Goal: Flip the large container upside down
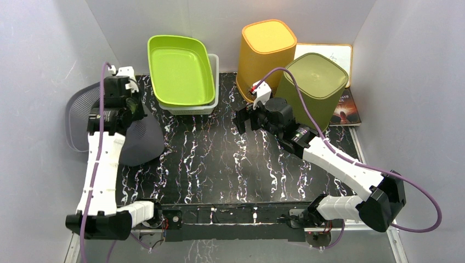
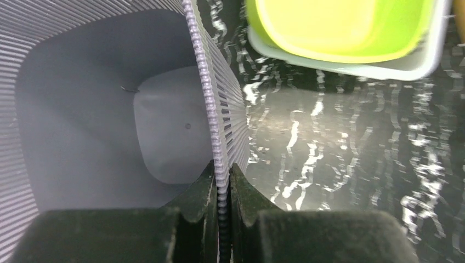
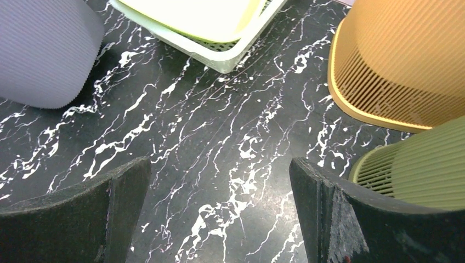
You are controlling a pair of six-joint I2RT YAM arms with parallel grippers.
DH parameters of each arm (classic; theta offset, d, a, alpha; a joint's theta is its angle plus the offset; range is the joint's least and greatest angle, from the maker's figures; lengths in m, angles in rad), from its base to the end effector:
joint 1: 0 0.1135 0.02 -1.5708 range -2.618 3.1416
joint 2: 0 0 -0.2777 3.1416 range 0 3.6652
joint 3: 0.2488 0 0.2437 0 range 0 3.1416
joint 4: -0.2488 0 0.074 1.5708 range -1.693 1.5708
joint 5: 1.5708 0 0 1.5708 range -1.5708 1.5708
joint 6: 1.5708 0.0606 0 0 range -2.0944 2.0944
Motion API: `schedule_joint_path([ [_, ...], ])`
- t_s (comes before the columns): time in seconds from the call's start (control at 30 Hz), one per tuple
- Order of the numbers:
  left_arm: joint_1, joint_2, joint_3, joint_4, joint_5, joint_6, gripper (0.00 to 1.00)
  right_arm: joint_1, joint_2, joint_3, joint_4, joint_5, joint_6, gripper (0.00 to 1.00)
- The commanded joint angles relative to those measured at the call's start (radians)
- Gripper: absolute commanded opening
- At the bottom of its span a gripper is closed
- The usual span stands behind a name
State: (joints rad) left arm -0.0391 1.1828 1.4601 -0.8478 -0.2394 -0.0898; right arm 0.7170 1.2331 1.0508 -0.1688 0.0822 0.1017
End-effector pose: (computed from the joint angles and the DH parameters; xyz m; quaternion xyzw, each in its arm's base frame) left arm 0.2379 0.0051 0.4212 -0.0793 0.8695 0.0739 0.4819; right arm 0.2274 0.1916 0.3455 -0.2256 0.7877 0.1969 0.5384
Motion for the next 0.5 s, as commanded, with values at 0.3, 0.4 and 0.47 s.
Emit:
schedule_joint_path([
  [0.3, 0.001, -0.232, 0.11, 0.088, 0.614, -0.236, 0.0, -0.007, -0.13, 0.124, -0.052, 0.154, -0.05, 0.98],
  [0.4, 0.002, -0.267, 0.067, 0.131, 0.721, -0.296, 0.0, -0.008, -0.145, 0.144, -0.073, 0.191, -0.065, 0.98],
  [0.47, 0.002, -0.276, 0.056, 0.123, 0.752, -0.307, 0.0, -0.009, -0.156, 0.147, -0.075, 0.208, -0.073, 0.98],
])
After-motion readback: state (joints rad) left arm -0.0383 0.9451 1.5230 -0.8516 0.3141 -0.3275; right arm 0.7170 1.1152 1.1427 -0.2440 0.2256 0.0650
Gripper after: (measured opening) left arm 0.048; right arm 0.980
